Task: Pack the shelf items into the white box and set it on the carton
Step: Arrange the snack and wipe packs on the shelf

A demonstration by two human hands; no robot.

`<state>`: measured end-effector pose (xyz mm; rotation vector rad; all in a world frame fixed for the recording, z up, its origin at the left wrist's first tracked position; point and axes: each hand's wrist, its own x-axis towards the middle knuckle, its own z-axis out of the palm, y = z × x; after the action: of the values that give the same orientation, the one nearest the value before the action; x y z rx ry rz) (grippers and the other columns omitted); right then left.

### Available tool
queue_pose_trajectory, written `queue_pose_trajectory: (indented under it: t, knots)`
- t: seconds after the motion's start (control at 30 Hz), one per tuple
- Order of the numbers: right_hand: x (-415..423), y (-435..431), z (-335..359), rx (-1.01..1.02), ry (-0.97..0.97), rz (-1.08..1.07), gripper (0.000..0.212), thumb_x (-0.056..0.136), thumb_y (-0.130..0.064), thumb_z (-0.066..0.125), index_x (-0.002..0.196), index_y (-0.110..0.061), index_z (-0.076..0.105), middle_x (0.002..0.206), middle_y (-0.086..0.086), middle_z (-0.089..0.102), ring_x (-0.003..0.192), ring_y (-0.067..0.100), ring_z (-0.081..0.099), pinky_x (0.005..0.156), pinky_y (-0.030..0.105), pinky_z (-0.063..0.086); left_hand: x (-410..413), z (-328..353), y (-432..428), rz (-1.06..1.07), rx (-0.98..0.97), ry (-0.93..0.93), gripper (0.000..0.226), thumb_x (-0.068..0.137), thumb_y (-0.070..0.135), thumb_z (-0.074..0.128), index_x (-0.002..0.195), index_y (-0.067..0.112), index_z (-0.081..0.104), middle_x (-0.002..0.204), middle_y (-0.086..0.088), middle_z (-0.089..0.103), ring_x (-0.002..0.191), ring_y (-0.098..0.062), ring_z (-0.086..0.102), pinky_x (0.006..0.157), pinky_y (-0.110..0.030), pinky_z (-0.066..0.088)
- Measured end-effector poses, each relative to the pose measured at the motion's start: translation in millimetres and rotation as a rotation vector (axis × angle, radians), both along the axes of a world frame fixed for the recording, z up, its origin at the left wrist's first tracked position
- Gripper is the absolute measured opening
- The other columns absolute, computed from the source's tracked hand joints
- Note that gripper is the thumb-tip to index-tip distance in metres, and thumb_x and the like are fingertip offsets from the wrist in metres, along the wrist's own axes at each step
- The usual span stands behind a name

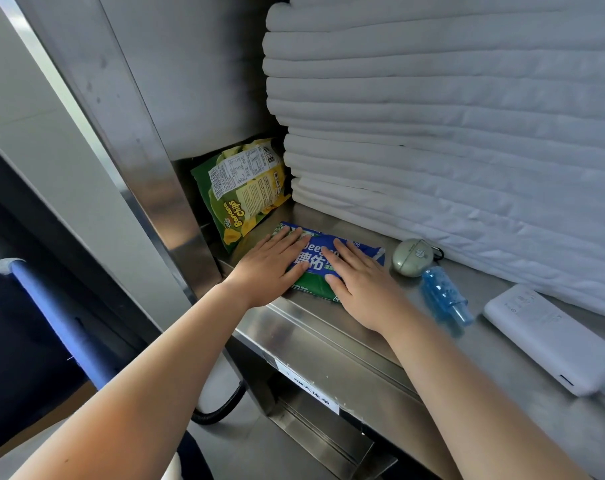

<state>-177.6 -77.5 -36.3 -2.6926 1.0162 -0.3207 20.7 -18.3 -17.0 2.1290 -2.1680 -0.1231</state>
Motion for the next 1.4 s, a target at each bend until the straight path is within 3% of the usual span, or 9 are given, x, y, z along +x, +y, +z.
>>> queue_pose_trajectory:
  t: [0.17, 0.3, 0.47, 0.77, 0.93, 1.07, 1.2, 1.4]
  knots:
    - [-0.8, 0.5, -2.7, -0.027, 0.043, -0.015, 0.055, 0.100, -0.047, 0.019, 0.150, -0.032, 0.004, 0.159, -0.004, -0.001, 0.145, 0.013, -0.004, 0.114, 0.030, -0.002, 3.6, -3.7, -2.0, -0.026, -0.015, 0.008, 0.059, 0.098, 0.052, 0.017, 0.150, 0.029, 0.004, 0.158, 0.007, 0.003, 0.144, -0.009, -0.005, 0.114, -0.028, -0.006]
    - [-1.5, 2.0, -0.6, -0.064, -0.024, 0.073, 0.061, 0.101, -0.042, 0.025, 0.147, -0.032, -0.014, 0.156, -0.007, -0.020, 0.142, 0.009, -0.019, 0.111, 0.024, -0.013, 7.1, -4.2, -6.2, -0.066, -0.015, -0.001, 0.058, 0.098, 0.052, 0.017, 0.150, 0.029, 0.006, 0.158, 0.006, 0.004, 0.144, -0.011, -0.004, 0.115, -0.029, -0.005]
    - [4.5, -1.7, -0.3, -0.022, 0.049, 0.033, 0.053, 0.102, -0.039, 0.019, 0.151, -0.025, 0.004, 0.159, -0.006, -0.004, 0.144, 0.009, -0.010, 0.117, 0.028, -0.005, 12.7, -2.1, -20.4, -0.127, 0.018, -0.012, 0.057, 0.099, 0.049, 0.020, 0.150, 0.028, 0.004, 0.158, 0.006, 0.001, 0.144, -0.010, -0.006, 0.117, -0.032, -0.002]
    - [4.2, -9.8, 1.7, 0.017, 0.048, -0.049, 0.053, 0.101, -0.041, 0.019, 0.151, -0.026, 0.006, 0.159, -0.007, -0.002, 0.144, 0.008, -0.009, 0.117, 0.028, -0.004, 12.6, 0.7, -42.0, -0.189, 0.010, -0.033, 0.058, 0.099, 0.050, 0.020, 0.150, 0.028, 0.006, 0.158, 0.006, 0.002, 0.144, -0.010, -0.005, 0.117, -0.031, -0.003]
    - [2.0, -8.7, 1.0, 0.037, 0.014, -0.053, 0.054, 0.101, -0.043, 0.023, 0.150, -0.030, 0.007, 0.159, -0.009, 0.000, 0.144, 0.007, -0.007, 0.116, 0.027, -0.002, 9.2, 7.4, -34.1, -0.136, 0.104, -0.069, 0.061, 0.098, 0.052, 0.017, 0.150, 0.027, -0.002, 0.158, 0.003, -0.005, 0.143, -0.012, -0.011, 0.117, -0.035, -0.004]
    - [0.0, -8.0, 1.6, 0.066, -0.045, -0.067, 0.054, 0.100, -0.044, 0.029, 0.150, -0.030, 0.015, 0.158, -0.009, 0.007, 0.145, 0.007, -0.002, 0.116, 0.028, 0.005, 20.4, 18.4, -14.5, -0.073, 0.081, -0.325, 0.064, 0.097, 0.054, 0.014, 0.150, 0.023, -0.004, 0.158, 0.000, -0.007, 0.143, -0.017, -0.012, 0.112, -0.037, -0.013]
    - [-0.4, -8.5, 1.2, 0.067, -0.073, -0.067, 0.053, 0.099, -0.043, 0.032, 0.149, -0.029, 0.019, 0.158, -0.009, 0.011, 0.145, 0.007, 0.001, 0.117, 0.028, 0.007, 46.6, 41.0, 2.9, -0.053, 0.045, -0.635, 0.065, 0.097, 0.043, 0.029, 0.150, 0.018, 0.000, 0.158, -0.007, -0.006, 0.144, -0.025, -0.011, 0.111, -0.043, -0.013]
    - [1.1, -7.9, 1.2, 0.084, -0.114, -0.059, 0.052, 0.099, -0.040, 0.035, 0.149, -0.027, 0.023, 0.157, -0.008, 0.015, 0.145, 0.008, 0.004, 0.117, 0.032, 0.014, 69.9, 71.5, 10.8, -0.041, 0.082, -0.838, 0.067, 0.093, 0.021, 0.035, 0.150, 0.015, -0.001, 0.157, -0.011, -0.007, 0.143, -0.031, -0.013, 0.111, -0.047, -0.013]
